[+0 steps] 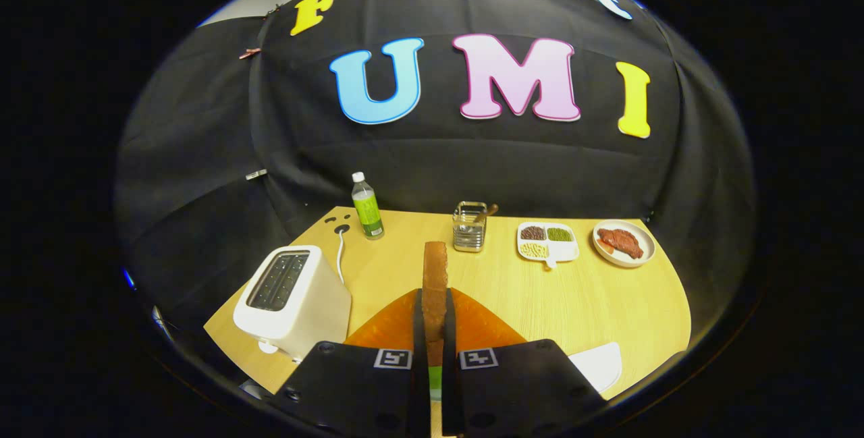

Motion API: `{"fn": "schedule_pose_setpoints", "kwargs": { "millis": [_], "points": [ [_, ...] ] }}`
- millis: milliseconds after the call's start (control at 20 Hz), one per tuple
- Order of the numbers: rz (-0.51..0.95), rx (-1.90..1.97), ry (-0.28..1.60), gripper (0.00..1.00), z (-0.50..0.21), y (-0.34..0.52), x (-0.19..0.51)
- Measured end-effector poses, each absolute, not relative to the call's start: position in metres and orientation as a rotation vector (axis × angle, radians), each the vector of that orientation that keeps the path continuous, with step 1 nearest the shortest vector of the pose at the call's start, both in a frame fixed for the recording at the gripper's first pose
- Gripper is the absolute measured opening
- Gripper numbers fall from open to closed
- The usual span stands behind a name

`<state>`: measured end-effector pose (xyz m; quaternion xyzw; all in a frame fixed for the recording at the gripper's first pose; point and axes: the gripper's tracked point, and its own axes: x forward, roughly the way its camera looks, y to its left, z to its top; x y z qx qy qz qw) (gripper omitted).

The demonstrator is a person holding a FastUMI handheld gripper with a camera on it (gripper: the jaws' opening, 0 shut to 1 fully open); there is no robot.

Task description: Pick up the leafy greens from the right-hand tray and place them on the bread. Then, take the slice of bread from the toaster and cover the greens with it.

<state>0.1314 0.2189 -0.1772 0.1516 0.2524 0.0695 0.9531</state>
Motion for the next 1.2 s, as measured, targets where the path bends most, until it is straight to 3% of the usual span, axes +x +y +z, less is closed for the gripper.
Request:
{"fn": "schedule_pose_setpoints", "kwargs": {
  "millis": [700, 1200],
  "points": [
    [0.104, 0.617, 0.617, 0.11, -0.268, 0.262, 0.135],
    [0.030, 0.352, 0.728, 0.11, -0.344, 0.225, 0.124]
  ]
}}
